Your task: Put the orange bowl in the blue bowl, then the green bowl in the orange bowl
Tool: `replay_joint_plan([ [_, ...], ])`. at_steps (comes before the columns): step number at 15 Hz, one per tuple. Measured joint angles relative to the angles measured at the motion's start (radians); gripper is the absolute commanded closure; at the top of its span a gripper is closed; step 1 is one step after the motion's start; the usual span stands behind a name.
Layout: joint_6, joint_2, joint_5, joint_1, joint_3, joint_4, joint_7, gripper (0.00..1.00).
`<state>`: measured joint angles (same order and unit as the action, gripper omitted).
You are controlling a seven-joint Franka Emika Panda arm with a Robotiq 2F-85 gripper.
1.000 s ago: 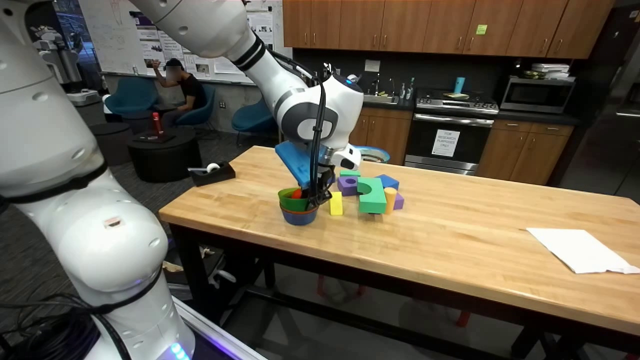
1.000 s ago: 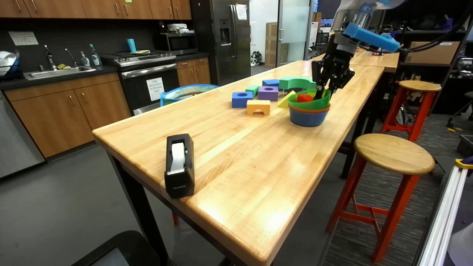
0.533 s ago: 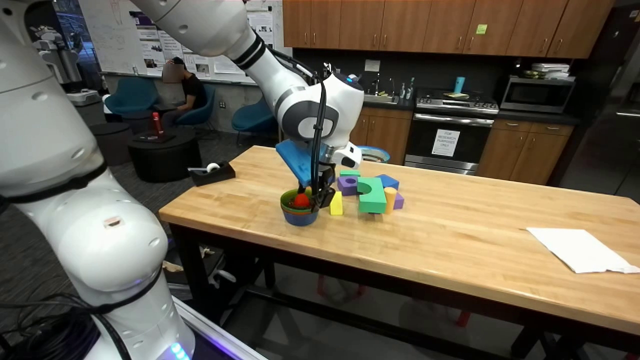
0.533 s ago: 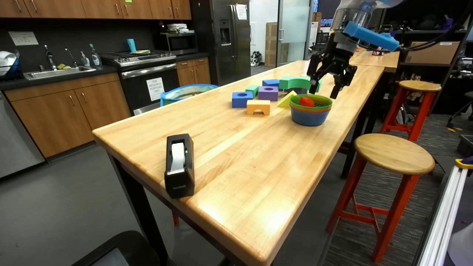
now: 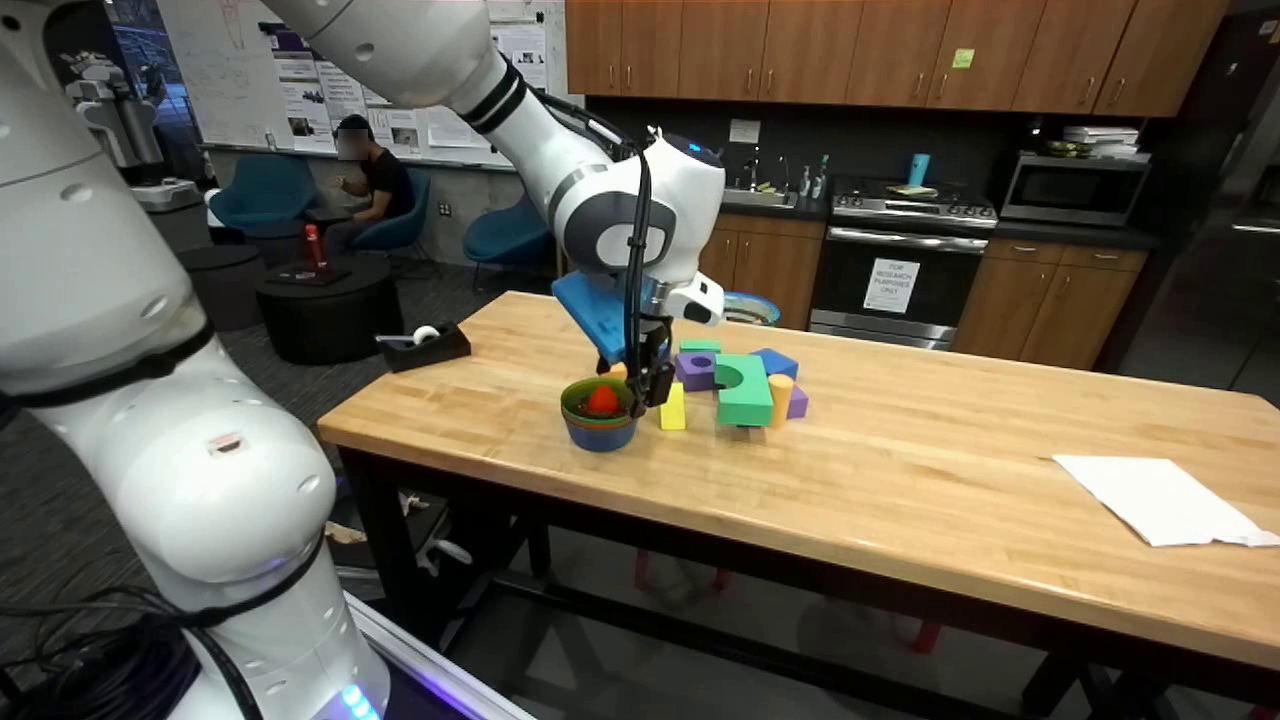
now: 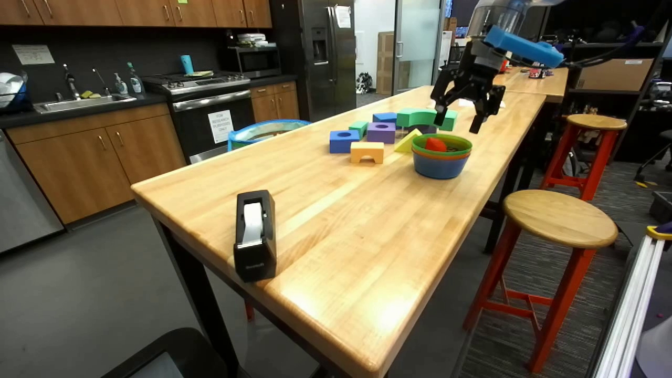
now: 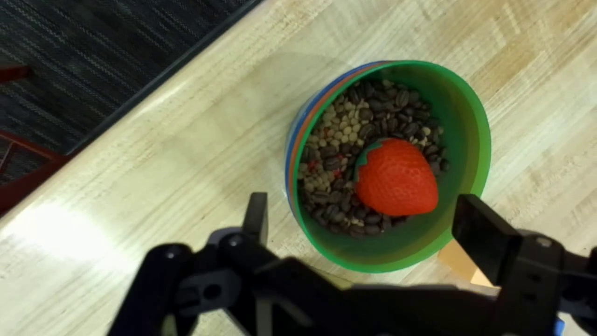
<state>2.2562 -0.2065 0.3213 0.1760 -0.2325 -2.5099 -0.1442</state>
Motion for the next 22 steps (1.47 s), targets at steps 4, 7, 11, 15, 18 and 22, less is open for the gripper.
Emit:
replay_joint_plan([
  [4, 0.009, -0.034, -0.034, -0.004, 0.029, 0.010, 0.020, 0.00],
  [7, 0.022, -0.075, -0.061, -0.011, 0.055, 0.014, 0.041, 0.00],
  [11, 0.054, -0.128, -0.111, -0.018, 0.092, 0.013, 0.077, 0.00],
  [15, 0.103, -0.164, -0.175, -0.024, 0.130, 0.008, 0.106, 0.00],
  [18, 0.141, -0.182, -0.223, -0.031, 0.153, 0.001, 0.118, 0.00],
  [22, 0.174, -0.197, -0.272, -0.048, 0.173, -0.012, 0.115, 0.00],
])
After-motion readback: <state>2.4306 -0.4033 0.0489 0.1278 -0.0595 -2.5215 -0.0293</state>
